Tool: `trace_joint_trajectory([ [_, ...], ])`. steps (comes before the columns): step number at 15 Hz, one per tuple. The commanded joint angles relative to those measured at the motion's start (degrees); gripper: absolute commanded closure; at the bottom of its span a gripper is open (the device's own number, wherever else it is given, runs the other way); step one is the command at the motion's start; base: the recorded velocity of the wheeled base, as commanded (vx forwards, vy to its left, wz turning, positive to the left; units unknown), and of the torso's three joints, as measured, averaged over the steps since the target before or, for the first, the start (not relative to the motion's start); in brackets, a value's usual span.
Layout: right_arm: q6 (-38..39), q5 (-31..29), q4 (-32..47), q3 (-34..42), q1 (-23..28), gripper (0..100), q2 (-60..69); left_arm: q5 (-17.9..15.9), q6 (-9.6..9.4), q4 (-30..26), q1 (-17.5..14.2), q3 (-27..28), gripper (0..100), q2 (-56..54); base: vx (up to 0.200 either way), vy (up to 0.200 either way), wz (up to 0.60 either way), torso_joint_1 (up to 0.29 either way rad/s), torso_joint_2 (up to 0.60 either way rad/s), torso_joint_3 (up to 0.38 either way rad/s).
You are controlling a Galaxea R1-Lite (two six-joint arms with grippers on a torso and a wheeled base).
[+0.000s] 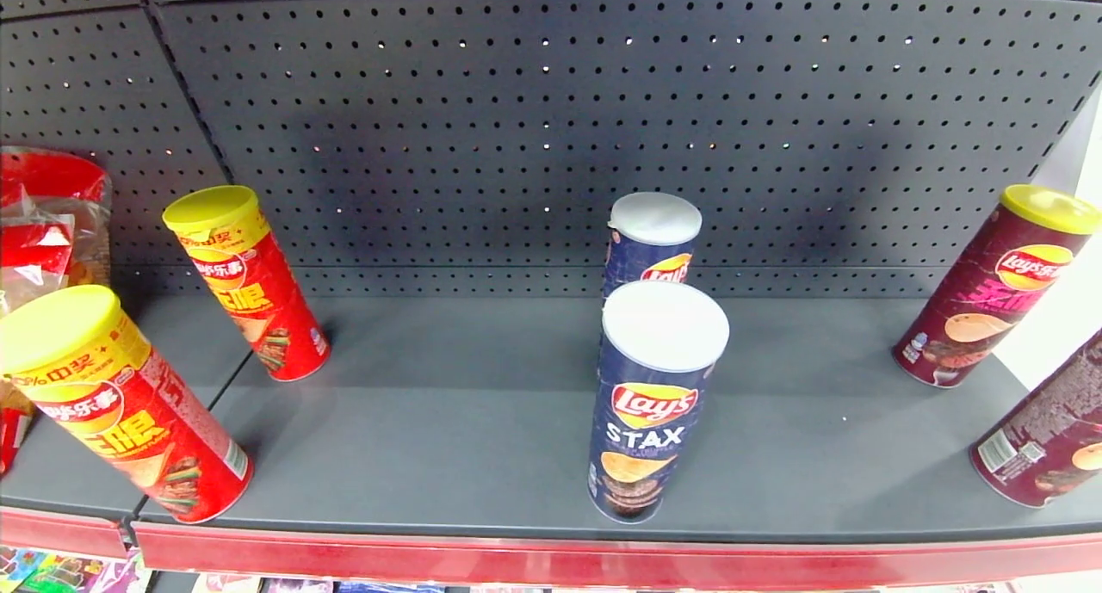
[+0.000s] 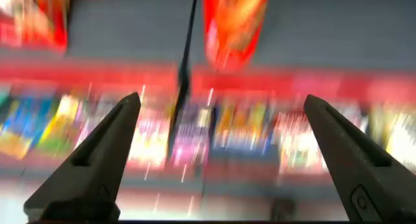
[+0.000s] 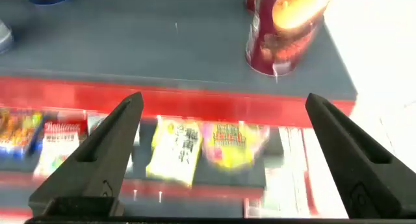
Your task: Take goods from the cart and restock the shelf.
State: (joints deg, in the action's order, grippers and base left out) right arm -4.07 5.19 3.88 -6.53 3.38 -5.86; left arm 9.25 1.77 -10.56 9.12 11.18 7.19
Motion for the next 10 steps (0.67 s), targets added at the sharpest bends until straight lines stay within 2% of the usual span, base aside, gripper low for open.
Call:
trace_joint_trajectory([
  [1, 0.2, 3.9, -4.7, 5.5, -4.5, 0, 4.4, -1.3, -0.1, 12.9, -0.1, -11.1, 0, -1.9, 0.0, 0.0, 0.0, 0.0, 0.0, 0.0],
  [3, 2.0, -4.5, -5.2, 6.1, -3.3, 0, 5.8, 3.1, -0.27, 13.1, -0.1, -11.2, 0, -1.9, 0.0, 0.0, 0.0, 0.0, 0.0, 0.0],
  [4, 4.6, -6.1, -5.0, 6.2, -3.3, 0, 5.8, 5.2, 0.08, 13.4, -0.1, -11.2, 0, -1.9, 0.0, 0.0, 0.0, 0.0, 0.0, 0.0],
  [6, 3.1, -4.4, -4.1, 6.4, -3.6, 0, 5.6, 9.6, 3.15, 12.4, -0.8, -11.0, 0, -1.0, 0.0, 0.0, 0.0, 0.0, 0.0, 0.0],
  [7, 3.0, -4.0, -4.1, 6.4, -3.6, 0, 5.4, 11.3, 3.24, 11.2, -4.0, -10.6, 0, 2.0, 0.0, 0.0, 0.0, 0.0, 0.0, 0.0],
  [8, 3.0, -4.0, -4.1, 6.4, -3.6, 0, 5.7, 11.2, 2.89, 11.1, -8.1, -10.5, 0, 3.0, 0.0, 0.0, 0.0, 0.0, 0.0, 0.0],
  [10, 3.3, -4.0, -4.1, 6.4, -3.6, 0, 5.7, 11.1, 2.71, 11.2, -11.0, -10.5, 0, -0.6, 0.0, 0.0, 0.0, 0.0, 0.0, 0.0],
])
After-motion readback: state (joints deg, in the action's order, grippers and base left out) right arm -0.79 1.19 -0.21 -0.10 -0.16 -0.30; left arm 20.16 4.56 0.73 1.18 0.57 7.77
